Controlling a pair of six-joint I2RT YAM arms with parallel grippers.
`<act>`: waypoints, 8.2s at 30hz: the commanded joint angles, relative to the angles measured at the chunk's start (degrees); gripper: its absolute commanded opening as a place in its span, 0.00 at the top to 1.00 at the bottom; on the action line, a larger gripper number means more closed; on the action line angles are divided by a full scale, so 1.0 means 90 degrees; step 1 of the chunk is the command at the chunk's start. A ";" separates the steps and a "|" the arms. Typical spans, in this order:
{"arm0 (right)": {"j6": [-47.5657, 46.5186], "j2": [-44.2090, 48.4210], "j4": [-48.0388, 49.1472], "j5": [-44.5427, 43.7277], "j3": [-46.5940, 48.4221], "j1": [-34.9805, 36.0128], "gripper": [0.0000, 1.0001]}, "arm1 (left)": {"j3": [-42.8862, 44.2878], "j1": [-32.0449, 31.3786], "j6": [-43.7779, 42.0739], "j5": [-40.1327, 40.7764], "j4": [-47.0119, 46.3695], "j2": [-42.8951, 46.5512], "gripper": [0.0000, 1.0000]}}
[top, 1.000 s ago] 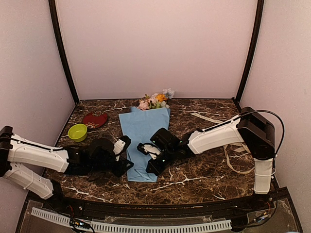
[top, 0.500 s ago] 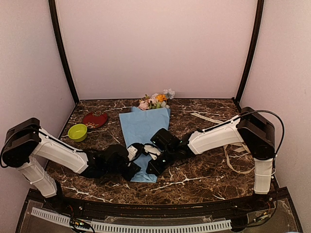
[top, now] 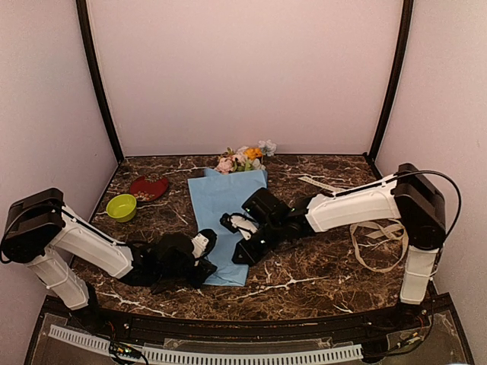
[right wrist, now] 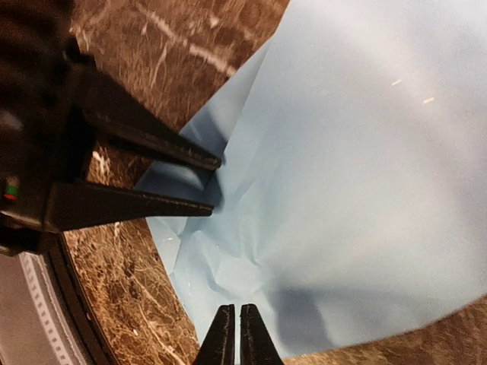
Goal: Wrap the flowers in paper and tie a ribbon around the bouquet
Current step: Press the fold line on the folded bouquet, then move the ribbon to the center of the board, then pick up the folded bouquet from the center of the board, then adjust the ribbon at the center of the board.
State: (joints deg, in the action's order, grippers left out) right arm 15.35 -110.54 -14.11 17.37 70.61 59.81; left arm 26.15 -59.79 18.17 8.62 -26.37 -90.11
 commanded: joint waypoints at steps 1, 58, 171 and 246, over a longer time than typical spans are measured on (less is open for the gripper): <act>0.0263 0.1010 -0.0451 -0.0587 0.0276 -0.0766 0.90 | -0.0300 -0.0027 0.0106 -0.0139 0.0665 -0.0270 0.78; -0.1589 -0.1072 -0.2523 -0.1587 0.1258 -0.6330 0.96 | -0.0226 -0.0027 0.0021 0.0010 0.0899 -0.0365 0.79; 0.4153 -0.0506 0.3112 0.1722 -0.0973 -0.1574 1.00 | 0.2362 -0.1796 -0.4155 -0.3396 0.2066 -0.1276 0.66; 0.2406 0.0009 0.1314 0.2265 -0.1453 -0.2480 1.00 | 0.3101 0.3785 -0.1539 0.1232 0.3779 0.3306 1.00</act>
State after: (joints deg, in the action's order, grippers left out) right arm 38.79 -110.87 -1.08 37.80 57.91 37.54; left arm 51.55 -25.76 8.86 23.20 4.62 -64.07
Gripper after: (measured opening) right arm 0.005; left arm 0.003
